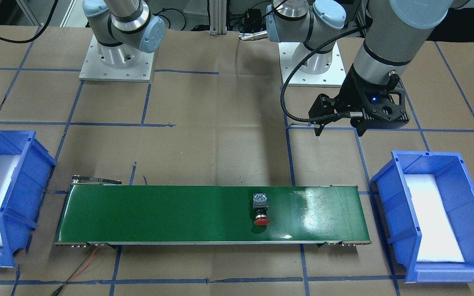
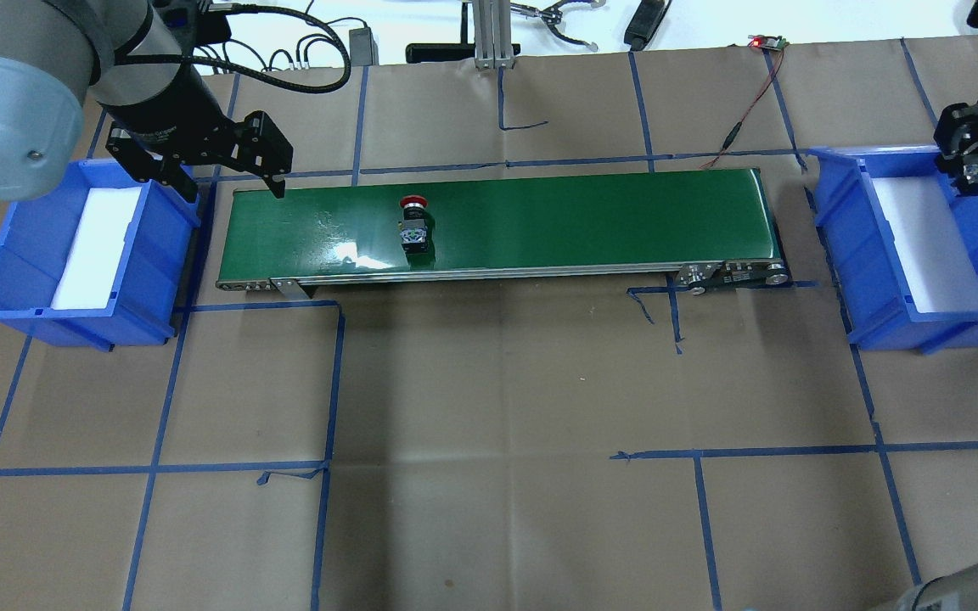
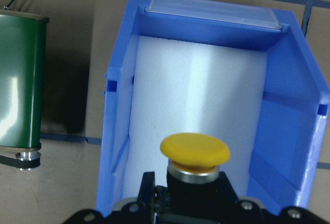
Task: Transport two buttons from left to right
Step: 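Lift the yellow button and carry it to the far blue bin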
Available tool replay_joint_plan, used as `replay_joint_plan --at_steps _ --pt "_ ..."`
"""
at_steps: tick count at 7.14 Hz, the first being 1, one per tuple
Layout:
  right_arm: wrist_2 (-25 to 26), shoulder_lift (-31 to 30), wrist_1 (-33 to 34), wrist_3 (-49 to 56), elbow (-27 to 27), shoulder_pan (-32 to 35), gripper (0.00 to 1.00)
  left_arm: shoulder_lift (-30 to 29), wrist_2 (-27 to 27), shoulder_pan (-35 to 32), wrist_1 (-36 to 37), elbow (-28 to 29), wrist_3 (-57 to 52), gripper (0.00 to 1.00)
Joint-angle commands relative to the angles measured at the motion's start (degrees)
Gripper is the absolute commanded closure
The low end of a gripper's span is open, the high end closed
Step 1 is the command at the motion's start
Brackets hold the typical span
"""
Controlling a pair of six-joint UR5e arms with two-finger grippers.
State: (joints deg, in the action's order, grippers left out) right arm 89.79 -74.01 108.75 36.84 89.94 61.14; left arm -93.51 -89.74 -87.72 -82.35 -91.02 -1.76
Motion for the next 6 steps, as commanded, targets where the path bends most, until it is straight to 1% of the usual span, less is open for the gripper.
replay_joint_plan --at_steps 1,2,4,6 --pt "-2.51 -0.61 7.94 4.54 8.47 -3.21 0.97 0.00 0.01 0.00 0.00 -0.04 0.00 0.00" --pt "-4.25 -0.08 11.45 6.12 11.63 -4.36 0.97 0.00 0.09 0.00 0.00 -0.04 0.00 0.00" --pt "-4.36 0.89 19.01 7.44 16.83 -4.98 0.97 0.00 0.09 0.00 0.00 -0.04 0.00 0.00" --pt "-4.44 1.15 19.66 9.12 19.30 -6.82 0.97 0.00 0.09 0.00 0.00 -0.04 0.00 0.00"
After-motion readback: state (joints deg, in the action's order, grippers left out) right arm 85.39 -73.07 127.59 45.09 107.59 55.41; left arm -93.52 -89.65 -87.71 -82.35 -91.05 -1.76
